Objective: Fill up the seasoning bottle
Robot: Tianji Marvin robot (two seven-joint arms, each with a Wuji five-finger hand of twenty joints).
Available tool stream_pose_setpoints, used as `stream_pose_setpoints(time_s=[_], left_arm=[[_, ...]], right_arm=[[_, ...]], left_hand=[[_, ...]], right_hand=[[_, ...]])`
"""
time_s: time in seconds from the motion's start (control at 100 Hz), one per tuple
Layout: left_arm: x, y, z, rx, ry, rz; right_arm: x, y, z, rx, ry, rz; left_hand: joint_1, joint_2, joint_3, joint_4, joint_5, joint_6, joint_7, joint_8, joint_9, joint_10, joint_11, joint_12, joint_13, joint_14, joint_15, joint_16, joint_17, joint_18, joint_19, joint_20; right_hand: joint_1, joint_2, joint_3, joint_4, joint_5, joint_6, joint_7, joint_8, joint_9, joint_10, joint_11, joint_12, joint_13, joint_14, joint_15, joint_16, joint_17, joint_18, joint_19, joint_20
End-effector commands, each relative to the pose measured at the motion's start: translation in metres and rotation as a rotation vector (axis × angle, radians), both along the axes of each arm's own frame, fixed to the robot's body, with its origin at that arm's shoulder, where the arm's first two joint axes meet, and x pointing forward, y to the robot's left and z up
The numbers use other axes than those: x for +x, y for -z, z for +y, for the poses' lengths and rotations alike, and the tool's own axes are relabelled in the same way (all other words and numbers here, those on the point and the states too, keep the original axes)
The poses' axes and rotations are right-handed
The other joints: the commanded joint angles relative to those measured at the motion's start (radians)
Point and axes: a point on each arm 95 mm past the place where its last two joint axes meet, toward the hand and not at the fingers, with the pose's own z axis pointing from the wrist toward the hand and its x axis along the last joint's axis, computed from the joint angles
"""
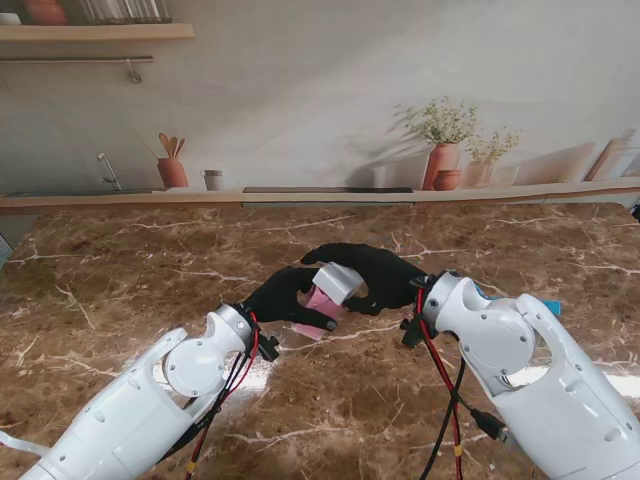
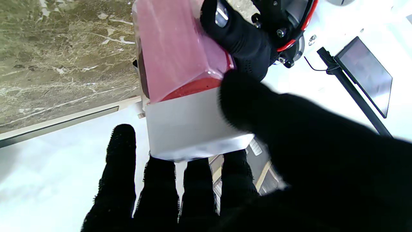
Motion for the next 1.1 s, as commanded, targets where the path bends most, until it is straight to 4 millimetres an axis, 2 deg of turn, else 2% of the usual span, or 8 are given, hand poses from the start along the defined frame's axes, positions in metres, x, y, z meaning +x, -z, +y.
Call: stream_pose_setpoints(time_s=[0.0,0.39,0.45,0.49,0.59,0.8,0.97,1.09], left_arm=[[-0.001,-0.002,-0.004,-0.009,0.007,-0.003],[-0.002,-0.002,-0.004,-0.011,0.005,-0.004],[-0.002,-0.002,-0.003,-0.011,0.004,-0.005],[-0.002,-0.002,-0.003,-0.010,0.004,-0.006],[-0.002,-0.002,-0.003,-0.009,0.004,-0.006],[-0.003,-0.002,-0.003,-0.005,0.008,-0.007],[-0.003,-0.002,-0.002,-0.006,0.002,-0.007],[-0.003,-0.002,-0.001,-0.005,0.001,-0.007]], right_arm=[[-0.001,0.002,0.001,-0.008,0.001,0.004],[-0.005,0.000,0.008,-0.057,0.251,-0.055],[-0.006,-0.002,0.008,-0.100,0.282,-0.065],[-0.007,-0.002,0.008,-0.121,0.294,-0.068],[-0.007,-0.003,0.009,-0.138,0.300,-0.052],[-0.006,-0.001,0.017,-0.142,0.268,-0.024],[-0.005,0.001,0.021,-0.128,0.233,-0.042],[-0.006,-0.001,0.020,-0.079,0.202,-0.048]], left_hand=[[0.162,0.272,0.233,0.011,0.163,-0.298,0.169,0.059,0.049,-0.106,0.098,0.031,-0.015,-0.014,0.012,-0.001,-0.016,-0.019,-0.017,0.008],[0.163,0.269,0.236,0.011,0.165,-0.297,0.169,0.059,0.052,-0.104,0.094,0.031,-0.017,-0.008,0.010,-0.001,-0.017,-0.018,-0.016,0.008],[0.162,0.271,0.235,0.011,0.165,-0.298,0.168,0.058,0.051,-0.105,0.092,0.030,-0.017,-0.009,0.010,-0.001,-0.017,-0.018,-0.016,0.008],[0.162,0.271,0.235,0.011,0.164,-0.299,0.168,0.058,0.051,-0.105,0.092,0.029,-0.018,-0.010,0.010,-0.002,-0.017,-0.018,-0.016,0.008],[0.161,0.272,0.235,0.011,0.163,-0.297,0.167,0.059,0.049,-0.105,0.090,0.027,-0.019,-0.010,0.010,-0.002,-0.017,-0.025,-0.018,0.007],[0.162,0.273,0.232,0.011,0.162,-0.299,0.167,0.060,0.048,-0.106,0.090,0.027,-0.018,-0.012,0.011,-0.002,-0.018,-0.023,-0.020,0.006],[0.161,0.274,0.231,0.011,0.161,-0.302,0.167,0.060,0.049,-0.109,0.090,0.026,-0.019,-0.015,0.011,-0.003,-0.019,-0.023,-0.021,0.005],[0.160,0.274,0.231,0.011,0.161,-0.303,0.168,0.060,0.048,-0.109,0.091,0.025,-0.018,-0.015,0.010,-0.003,-0.019,-0.023,-0.022,0.005]], right_hand=[[-0.101,-0.043,-0.100,-0.017,-0.054,-0.008,-0.038,-0.009,-0.063,0.010,-0.041,-0.043,-0.063,0.015,-0.034,-0.039,-0.025,0.016,-0.054,0.023],[-0.461,0.220,-0.410,-0.031,-0.050,0.009,0.036,0.100,0.053,0.033,-0.010,-0.014,0.149,0.091,0.079,0.033,0.177,0.096,0.097,0.044],[-0.461,0.381,-0.648,0.009,-0.044,0.022,0.049,0.122,0.082,0.035,0.006,0.008,0.194,0.084,0.118,0.079,0.214,0.075,0.165,0.043],[-0.604,0.318,-0.536,0.035,-0.035,0.032,0.065,0.137,0.107,0.042,0.022,0.025,0.265,0.062,0.198,0.142,0.260,0.053,0.245,0.073],[-0.638,0.314,-0.495,0.047,0.006,0.067,0.129,0.176,0.197,0.046,0.111,0.099,0.410,0.016,0.435,0.294,0.355,0.006,0.400,0.125],[-0.533,0.253,-0.515,0.041,0.118,0.112,0.276,0.256,0.378,0.001,0.374,0.311,0.626,-0.034,0.681,0.339,0.553,-0.046,0.627,0.067],[-0.124,0.208,-0.640,0.072,0.200,0.082,0.390,0.309,0.454,-0.019,0.421,0.304,0.696,-0.058,0.611,0.302,0.614,-0.051,0.599,-0.023],[-0.009,0.116,-0.176,0.003,0.253,0.053,0.444,0.301,0.481,-0.026,0.394,0.262,0.677,-0.066,0.546,0.296,0.600,-0.054,0.530,-0.022]])
